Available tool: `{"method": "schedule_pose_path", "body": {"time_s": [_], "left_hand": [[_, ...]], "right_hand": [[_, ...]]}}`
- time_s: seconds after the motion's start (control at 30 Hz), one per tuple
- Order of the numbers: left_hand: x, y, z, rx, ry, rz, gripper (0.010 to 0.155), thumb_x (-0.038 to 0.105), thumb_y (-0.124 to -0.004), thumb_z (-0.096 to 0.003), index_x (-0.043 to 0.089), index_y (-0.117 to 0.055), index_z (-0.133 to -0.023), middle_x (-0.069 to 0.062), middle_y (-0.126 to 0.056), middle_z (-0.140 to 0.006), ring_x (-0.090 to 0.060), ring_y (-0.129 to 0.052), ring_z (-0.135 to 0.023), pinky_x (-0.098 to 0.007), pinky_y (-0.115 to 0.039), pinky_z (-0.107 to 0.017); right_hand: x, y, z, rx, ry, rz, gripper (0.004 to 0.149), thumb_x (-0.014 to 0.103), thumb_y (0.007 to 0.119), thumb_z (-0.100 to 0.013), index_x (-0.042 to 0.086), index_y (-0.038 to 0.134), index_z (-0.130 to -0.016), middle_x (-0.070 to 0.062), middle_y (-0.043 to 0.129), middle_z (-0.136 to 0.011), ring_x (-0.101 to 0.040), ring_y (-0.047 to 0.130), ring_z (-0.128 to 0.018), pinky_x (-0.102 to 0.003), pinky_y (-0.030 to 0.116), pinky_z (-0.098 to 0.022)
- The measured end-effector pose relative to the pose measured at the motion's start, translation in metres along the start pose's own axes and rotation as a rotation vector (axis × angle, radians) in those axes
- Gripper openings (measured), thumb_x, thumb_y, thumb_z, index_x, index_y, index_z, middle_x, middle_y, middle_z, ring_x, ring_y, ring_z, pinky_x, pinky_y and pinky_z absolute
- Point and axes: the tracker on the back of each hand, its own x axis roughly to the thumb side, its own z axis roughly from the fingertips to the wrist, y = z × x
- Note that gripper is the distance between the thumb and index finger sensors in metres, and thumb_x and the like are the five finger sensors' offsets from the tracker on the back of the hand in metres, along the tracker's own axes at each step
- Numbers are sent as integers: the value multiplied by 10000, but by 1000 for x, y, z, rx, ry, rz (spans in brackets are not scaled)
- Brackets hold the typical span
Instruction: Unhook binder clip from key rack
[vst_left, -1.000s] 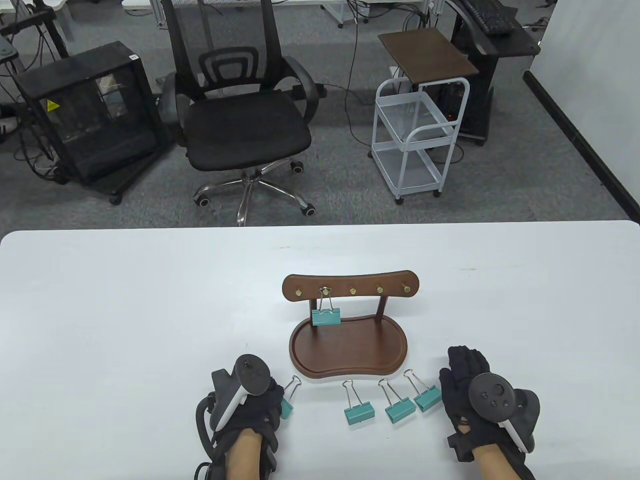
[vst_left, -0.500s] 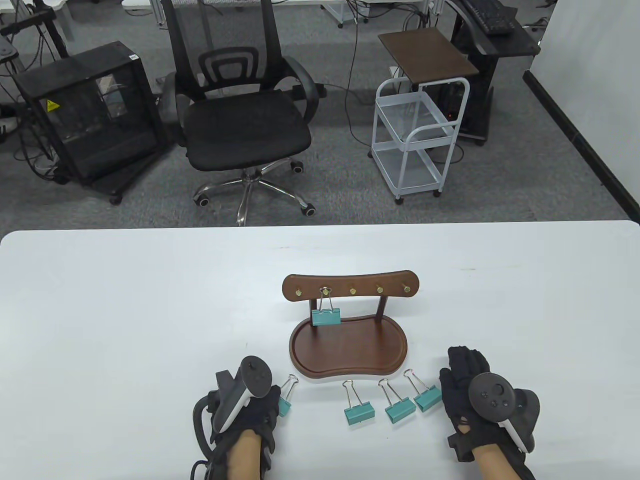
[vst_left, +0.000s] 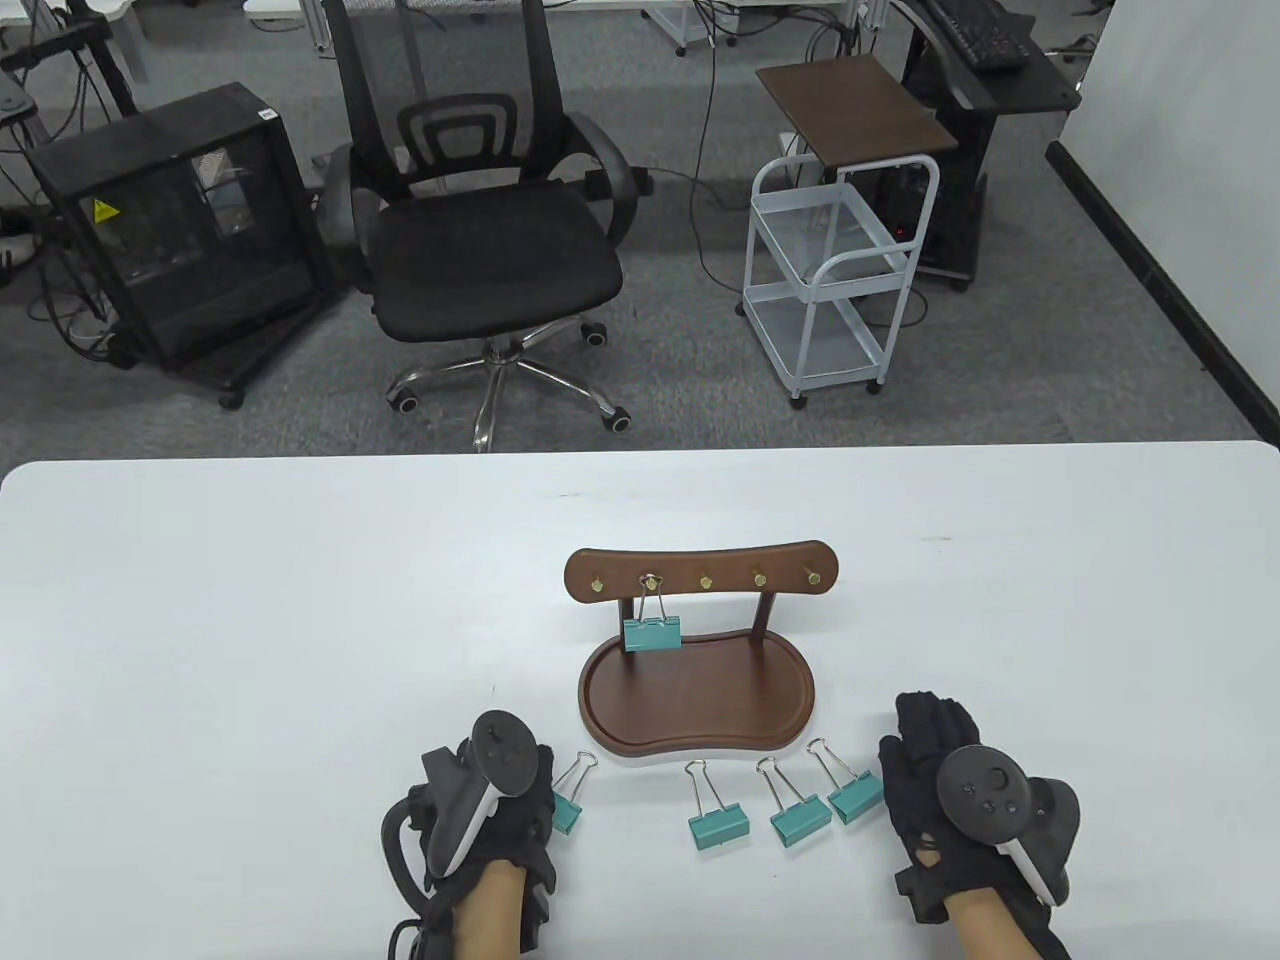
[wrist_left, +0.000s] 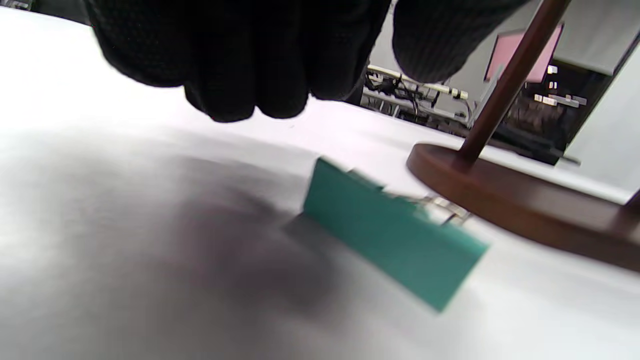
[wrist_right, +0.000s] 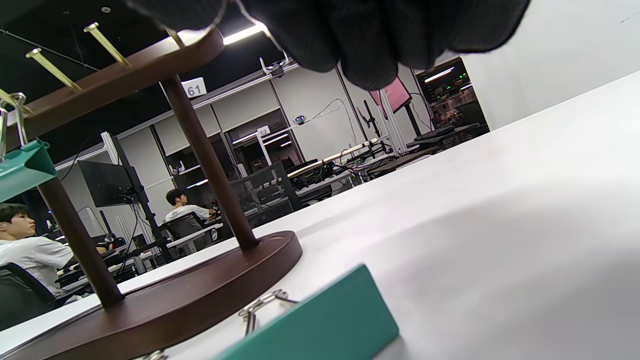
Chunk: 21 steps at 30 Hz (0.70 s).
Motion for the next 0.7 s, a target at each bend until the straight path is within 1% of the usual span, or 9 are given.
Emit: {"method": "schedule_pose_path", "body": {"time_s": [0.03, 0.1, 0.13, 0.2, 0.3, 0.43, 0.5, 0.6, 0.7], "left_hand": [[1, 2, 2, 16, -16, 39, 619, 582, -705, -539, 265, -674, -1069, -103, -742, -1073, -372, -808, -936, -586, -717, -629], [4, 5, 5, 60, -60, 129, 655, 607, -699, -533, 258, -651, -1086, -103, -711, -1103, -381, -782, -967, -597, -704, -643], [6, 6, 6, 61, -82, 177, 678, 623, -690, -533, 264, -620, -1103, -107, -676, -1129, -388, -748, -996, -605, -690, -654], [11, 7, 8, 36, -134, 257, 693, 638, -685, -530, 279, -601, -1117, -97, -656, -1151, -390, -726, -1022, -614, -670, -675], [18, 4, 9, 4, -187, 329, 735, 666, -688, -522, 284, -570, -1138, -95, -622, -1181, -398, -680, -1062, -618, -638, -706], [26, 4, 8, 11, -199, 426, 783, 711, -680, -512, 302, -509, -1158, -76, -559, -1215, -389, -618, -1106, -607, -620, -735], [30, 5, 5, 9, -196, 506, 805, 716, -691, -512, 291, -488, -1165, -93, -531, -1221, -400, -603, -1109, -605, -628, -734], [37, 10, -1, -24, -185, 636, 825, 691, -744, -505, 268, -488, -1165, -109, -537, -1214, -412, -616, -1097, -606, -636, -727], [48, 14, -11, -67, -172, 669, 866, 684, -787, -493, 250, -465, -1170, -119, -524, -1213, -416, -614, -1094, -595, -641, -730]], "right_hand": [[0, 0, 0, 1, 0, 0, 596, 490, 640, -400, 171, 646, -903, -143, 683, -973, -411, 618, -883, -508, 623, -620], [0, 0, 0, 0, -1, -1, 595, 490, 640, -400, 172, 646, -903, -144, 684, -972, -411, 619, -881, -507, 623, -620], [0, 0, 0, -1, -2, -2, 595, 490, 639, -400, 172, 646, -903, -144, 684, -972, -411, 619, -882, -508, 623, -619], [0, 0, 0, -2, -4, -3, 595, 490, 639, -400, 173, 645, -903, -143, 684, -972, -411, 619, -882, -508, 622, -620], [0, 0, 0, -5, -5, -9, 595, 490, 639, -400, 173, 646, -903, -142, 684, -972, -411, 620, -881, -507, 624, -620], [0, -1, 0, -9, -2, -20, 594, 489, 639, -400, 173, 645, -903, -144, 683, -972, -411, 620, -881, -507, 623, -620], [-1, -1, -1, -13, 2, -26, 596, 490, 639, -400, 171, 645, -903, -144, 685, -971, -412, 619, -881, -507, 623, -620], [-1, -1, -1, -13, 7, -31, 595, 490, 639, -400, 172, 645, -903, -143, 686, -971, -412, 619, -882, -508, 624, -619], [-2, -2, -1, -15, 13, -38, 594, 490, 638, -401, 172, 645, -903, -145, 685, -972, -412, 622, -881, -508, 625, -619]]}}
